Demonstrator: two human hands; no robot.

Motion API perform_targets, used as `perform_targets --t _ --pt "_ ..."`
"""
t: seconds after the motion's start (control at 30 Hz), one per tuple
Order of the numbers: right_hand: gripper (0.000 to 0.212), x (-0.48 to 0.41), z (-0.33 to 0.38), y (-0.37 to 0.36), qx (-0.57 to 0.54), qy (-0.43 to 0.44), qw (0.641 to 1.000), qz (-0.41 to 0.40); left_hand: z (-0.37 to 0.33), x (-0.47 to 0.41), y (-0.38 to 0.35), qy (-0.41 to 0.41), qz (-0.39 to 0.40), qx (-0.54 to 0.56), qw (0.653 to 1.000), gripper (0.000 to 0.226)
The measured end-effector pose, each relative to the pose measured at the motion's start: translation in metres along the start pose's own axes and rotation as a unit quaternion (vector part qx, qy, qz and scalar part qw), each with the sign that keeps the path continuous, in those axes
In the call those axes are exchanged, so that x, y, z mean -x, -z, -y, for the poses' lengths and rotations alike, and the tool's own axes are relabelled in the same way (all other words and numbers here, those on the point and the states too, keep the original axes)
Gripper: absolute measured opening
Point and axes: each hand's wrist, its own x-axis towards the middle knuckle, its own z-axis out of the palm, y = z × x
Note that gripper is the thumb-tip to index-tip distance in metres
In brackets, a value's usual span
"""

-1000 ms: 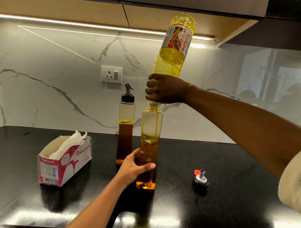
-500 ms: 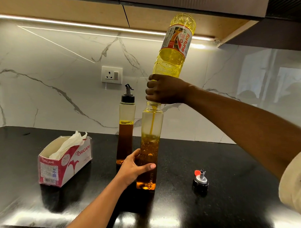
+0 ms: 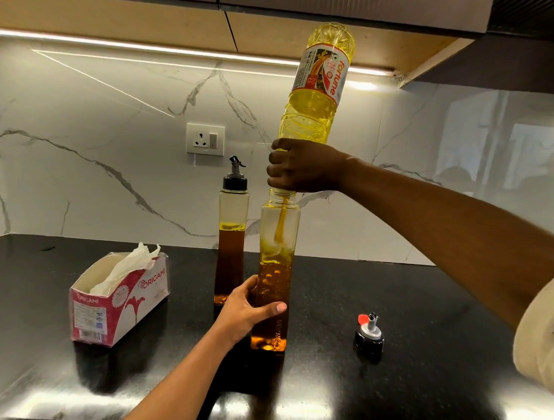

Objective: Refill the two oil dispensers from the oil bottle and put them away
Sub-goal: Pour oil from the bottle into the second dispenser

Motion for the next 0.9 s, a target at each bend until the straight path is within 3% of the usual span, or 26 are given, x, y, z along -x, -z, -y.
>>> perform_targets --t 0.33,0.9 --pt "0.021 -0.0007 0.0000 -0.0006 0.007 0.003 1.000 0.007 0.0025 -0.0013 0.0011 0.000 -0.005 -0.015 1.000 0.102" --pt "0.023 -0.0001 0.0007 0.0006 0.012 0.005 1.000 0.022 -0.0001 -0.0007 -0.0007 -0.002 -0.002 -0.008 1.000 0.096"
